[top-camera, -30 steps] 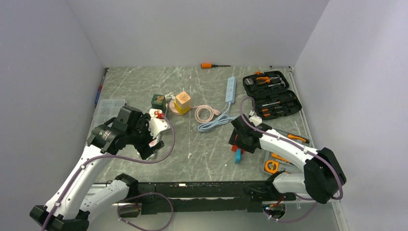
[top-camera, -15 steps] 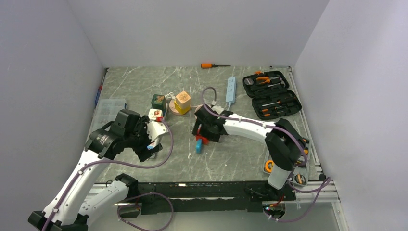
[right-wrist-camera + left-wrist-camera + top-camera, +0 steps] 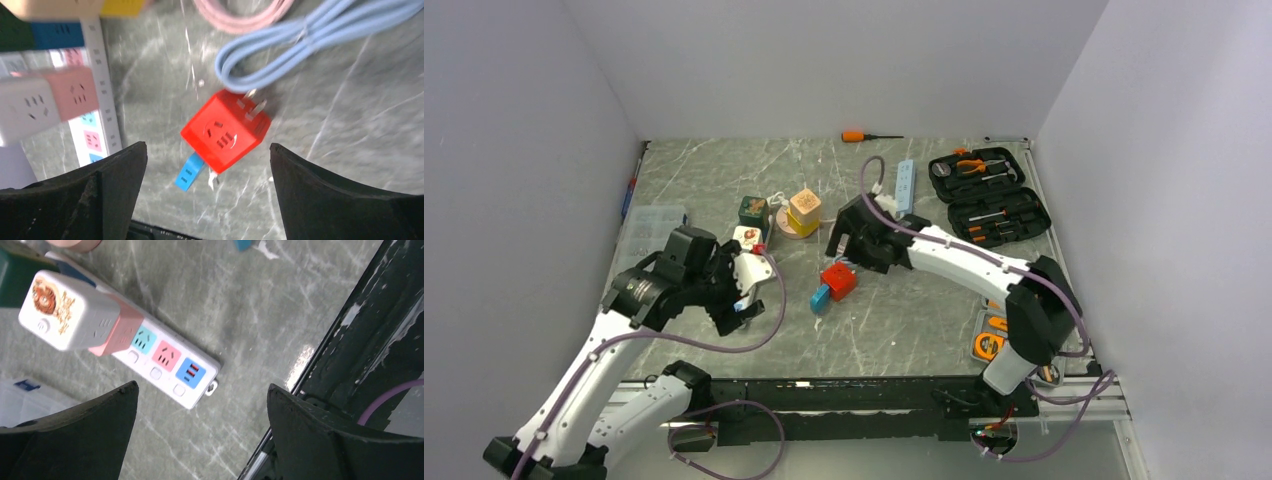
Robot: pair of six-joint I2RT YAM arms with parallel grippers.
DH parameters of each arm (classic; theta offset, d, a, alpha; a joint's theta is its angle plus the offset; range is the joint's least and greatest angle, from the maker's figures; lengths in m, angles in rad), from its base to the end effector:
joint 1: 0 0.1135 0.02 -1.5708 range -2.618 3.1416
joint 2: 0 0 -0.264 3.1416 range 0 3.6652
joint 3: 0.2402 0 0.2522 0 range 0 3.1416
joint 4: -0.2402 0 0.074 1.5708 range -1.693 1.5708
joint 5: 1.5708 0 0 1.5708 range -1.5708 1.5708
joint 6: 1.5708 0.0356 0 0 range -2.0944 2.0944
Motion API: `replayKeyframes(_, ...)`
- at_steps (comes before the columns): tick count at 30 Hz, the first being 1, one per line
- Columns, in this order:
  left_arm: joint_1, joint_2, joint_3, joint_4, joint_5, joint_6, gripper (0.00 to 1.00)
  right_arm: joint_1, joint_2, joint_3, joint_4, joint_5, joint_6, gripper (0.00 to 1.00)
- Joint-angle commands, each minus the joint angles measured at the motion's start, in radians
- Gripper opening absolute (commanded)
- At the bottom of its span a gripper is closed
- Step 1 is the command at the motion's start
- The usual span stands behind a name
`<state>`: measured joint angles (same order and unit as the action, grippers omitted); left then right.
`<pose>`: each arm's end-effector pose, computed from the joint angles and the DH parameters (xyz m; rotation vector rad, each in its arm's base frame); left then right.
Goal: Pull the plug off the socket
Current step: Move the socket to the center of the board, then remove the plug from the socket.
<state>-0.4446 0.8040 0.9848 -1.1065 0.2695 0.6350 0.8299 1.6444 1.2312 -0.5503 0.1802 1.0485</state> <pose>0.1152 -0.0654 0.3201 1.3624 2.0566 -0.2543 0.2410 0.2540 0.2438 0.3560 2.5706 0.5177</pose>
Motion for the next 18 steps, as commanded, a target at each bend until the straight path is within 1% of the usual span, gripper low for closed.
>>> replayKeyframes(1,-0.005,0.106,0.035,0.141,0.11,-0.105,0.99,-0.132,-0.118,-0.024,0.083,0.009,-0.187,0.93)
replayKeyframes(4,-0.032,0.239,0.066,0.204,0.154,-0.194,0.99,-0.244,-0.16,-0.051,0.113,-0.061,-0.237,0.9)
replayKeyframes(6,-0.071,0.34,0.091,0.248,0.16,-0.256,0.99,-0.283,-0.186,-0.06,0.105,-0.059,-0.26,0.89)
replayKeyframes(10,-0.195,0.512,0.13,0.342,0.092,-0.355,0.99,-0.297,-0.257,-0.101,0.109,0.014,-0.291,0.89)
replayKeyframes(12,-0.239,0.573,0.125,0.392,0.058,-0.391,0.99,-0.302,-0.287,-0.128,0.114,0.039,-0.291,0.88)
replayKeyframes(15,-0.278,0.647,0.093,0.476,-0.025,-0.451,0.99,-0.306,-0.319,-0.166,0.128,0.053,-0.291,0.88)
replayKeyframes(18,-0.291,0.707,0.061,0.534,-0.082,-0.498,0.99,-0.306,-0.332,-0.187,0.145,0.065,-0.298,0.87)
